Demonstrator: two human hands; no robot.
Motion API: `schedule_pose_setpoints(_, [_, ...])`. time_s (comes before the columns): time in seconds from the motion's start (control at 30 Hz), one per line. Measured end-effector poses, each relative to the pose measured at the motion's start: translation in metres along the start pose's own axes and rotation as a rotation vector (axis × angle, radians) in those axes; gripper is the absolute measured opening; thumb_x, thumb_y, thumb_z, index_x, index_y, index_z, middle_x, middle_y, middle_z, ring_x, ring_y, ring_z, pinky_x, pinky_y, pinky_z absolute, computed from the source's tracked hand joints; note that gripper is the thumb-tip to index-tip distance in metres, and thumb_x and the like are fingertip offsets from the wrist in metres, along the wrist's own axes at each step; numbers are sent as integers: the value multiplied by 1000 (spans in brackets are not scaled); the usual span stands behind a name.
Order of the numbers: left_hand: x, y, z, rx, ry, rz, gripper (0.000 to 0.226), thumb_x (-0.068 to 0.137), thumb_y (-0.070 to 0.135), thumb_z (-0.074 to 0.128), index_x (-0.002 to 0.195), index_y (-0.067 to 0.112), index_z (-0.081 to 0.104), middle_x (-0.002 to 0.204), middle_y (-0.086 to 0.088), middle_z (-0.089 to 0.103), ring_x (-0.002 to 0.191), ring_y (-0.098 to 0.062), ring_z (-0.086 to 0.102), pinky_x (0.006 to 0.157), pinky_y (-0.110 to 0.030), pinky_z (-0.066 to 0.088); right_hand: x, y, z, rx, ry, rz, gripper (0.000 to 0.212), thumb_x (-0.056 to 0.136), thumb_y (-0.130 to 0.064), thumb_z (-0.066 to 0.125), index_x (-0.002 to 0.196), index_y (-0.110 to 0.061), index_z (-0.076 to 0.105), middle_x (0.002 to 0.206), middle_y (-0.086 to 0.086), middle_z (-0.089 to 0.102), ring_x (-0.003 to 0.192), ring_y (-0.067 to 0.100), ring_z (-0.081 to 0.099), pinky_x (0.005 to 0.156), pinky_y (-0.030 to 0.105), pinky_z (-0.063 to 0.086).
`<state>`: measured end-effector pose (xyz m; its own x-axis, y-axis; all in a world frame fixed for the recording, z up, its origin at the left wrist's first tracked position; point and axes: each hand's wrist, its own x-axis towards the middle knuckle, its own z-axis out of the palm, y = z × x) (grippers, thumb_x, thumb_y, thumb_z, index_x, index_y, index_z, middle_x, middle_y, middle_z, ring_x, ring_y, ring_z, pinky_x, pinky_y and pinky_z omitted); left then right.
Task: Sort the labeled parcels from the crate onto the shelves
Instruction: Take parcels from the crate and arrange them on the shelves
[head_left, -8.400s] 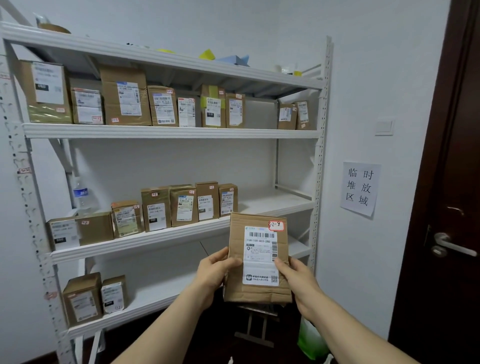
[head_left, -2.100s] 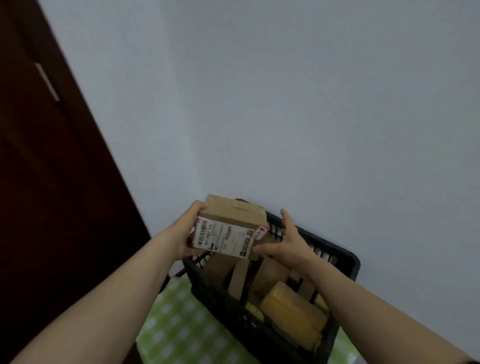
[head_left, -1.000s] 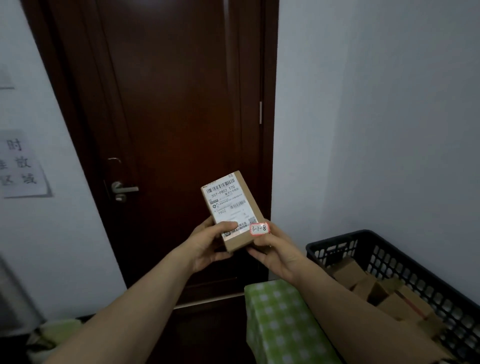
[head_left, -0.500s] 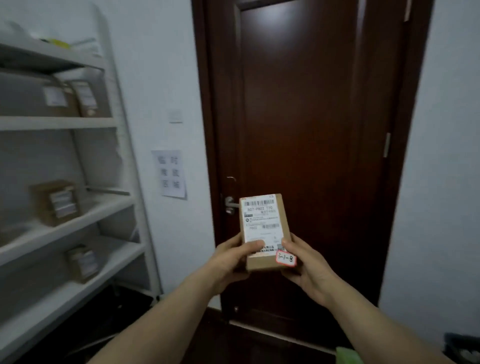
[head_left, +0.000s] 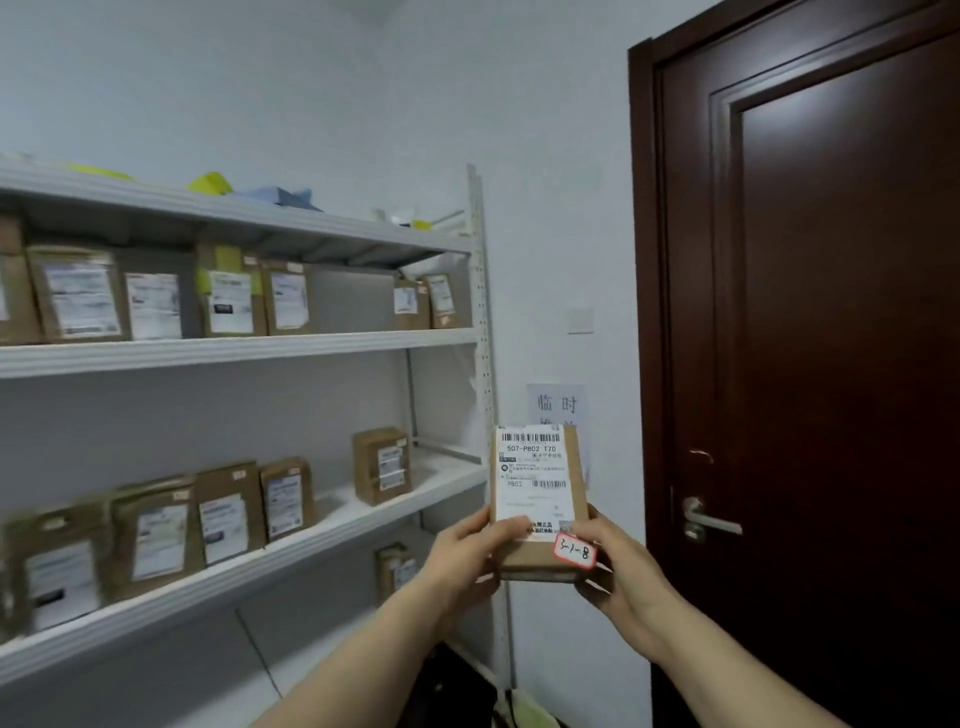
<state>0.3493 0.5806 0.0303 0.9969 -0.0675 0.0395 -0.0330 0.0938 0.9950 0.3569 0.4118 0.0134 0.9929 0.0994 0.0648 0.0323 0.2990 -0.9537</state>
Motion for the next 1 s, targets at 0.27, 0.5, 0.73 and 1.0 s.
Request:
schedule_pose_setpoints(0.27, [42,43,-103,17,105,104,36,84,7,67,118,17,61,99,-5,71,61,-6,69,49,-17,50,84,6,108,47,-106,-50,25,88,-16,57,111,-18,67,79,0,74,77,12,62,64,23,45])
schedule_pose_setpoints(0.5, [108,63,-162,142,277,219,62,72,21,79,130,24,58,105,5,73,96,-15,67,79,-25,51,164,2,156,57,-236,-116,28,91,-12,52,112,-24,65,90,1,75,75,10,67,65,22,48])
schedule_pose_setpoints(0.73, [202,94,-174,125,414,343,48,84,0,66,130,8,54,101,-3,73,90,-15,70,76,-23,57,281,-16,173,17,-372,-173,25,94,-22,54,117,-30,61,92,-4,75,74,3,70,60,16,48])
schedule_pose_setpoints(1.0, [310,148,-171,204,609,487,35,88,-6,58,121,5,61,85,0,70,83,-20,61,74,-25,51,429,-64,183,-95,-451,-319,63,76,-22,77,131,-33,47,112,5,68,102,20,65,98,44,48])
